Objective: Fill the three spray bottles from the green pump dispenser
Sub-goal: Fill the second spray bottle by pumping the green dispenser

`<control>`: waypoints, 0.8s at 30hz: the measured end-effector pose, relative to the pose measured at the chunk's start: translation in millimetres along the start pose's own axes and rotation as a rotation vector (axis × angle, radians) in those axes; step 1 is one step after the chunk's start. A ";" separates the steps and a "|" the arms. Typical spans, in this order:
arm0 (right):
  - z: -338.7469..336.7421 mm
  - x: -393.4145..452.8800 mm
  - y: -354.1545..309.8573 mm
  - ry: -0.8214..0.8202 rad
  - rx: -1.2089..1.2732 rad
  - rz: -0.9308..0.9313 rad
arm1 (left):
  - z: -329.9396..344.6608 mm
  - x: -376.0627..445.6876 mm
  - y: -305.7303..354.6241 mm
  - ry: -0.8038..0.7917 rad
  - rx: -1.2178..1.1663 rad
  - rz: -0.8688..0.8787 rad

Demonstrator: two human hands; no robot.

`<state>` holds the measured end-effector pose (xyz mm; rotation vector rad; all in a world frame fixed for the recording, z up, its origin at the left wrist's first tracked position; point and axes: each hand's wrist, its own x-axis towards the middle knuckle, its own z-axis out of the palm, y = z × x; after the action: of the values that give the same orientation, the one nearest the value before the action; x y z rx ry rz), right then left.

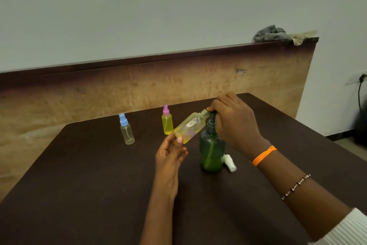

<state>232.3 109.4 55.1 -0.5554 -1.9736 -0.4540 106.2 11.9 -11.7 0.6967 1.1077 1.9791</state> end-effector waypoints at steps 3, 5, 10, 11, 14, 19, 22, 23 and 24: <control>9.6 -22.0 -10.6 0.084 0.057 0.099 | -0.5 0.5 0.4 -0.001 -0.004 0.005; 15.7 -40.2 -17.4 0.123 0.089 0.145 | -0.8 0.6 0.8 -0.001 -0.006 0.001; 10.3 -22.2 -13.2 0.081 0.030 0.085 | -2.8 0.8 0.8 0.014 -0.011 -0.010; 7.4 -15.4 -10.4 0.054 0.002 0.064 | -2.6 0.8 1.0 0.008 -0.009 -0.009; 3.3 -10.2 -5.2 0.017 -0.029 0.017 | -1.6 0.7 1.3 0.002 -0.006 -0.006; 12.2 -34.4 -13.8 0.144 0.073 0.085 | -2.4 0.7 0.2 -0.002 -0.006 0.002; 10.0 -25.3 -12.7 0.093 0.096 0.087 | -2.6 -0.1 0.7 0.007 -0.009 -0.002; 6.7 -18.7 -11.1 0.055 0.088 0.079 | -2.4 -0.3 1.0 0.006 -0.007 -0.004; 3.1 -11.1 -8.9 0.003 0.076 0.071 | -2.5 -0.2 1.2 0.005 -0.007 -0.006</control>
<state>229.5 101.6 43.1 -0.5741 -1.9531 -0.3348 104.0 10.1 -11.9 0.6847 1.1039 1.9797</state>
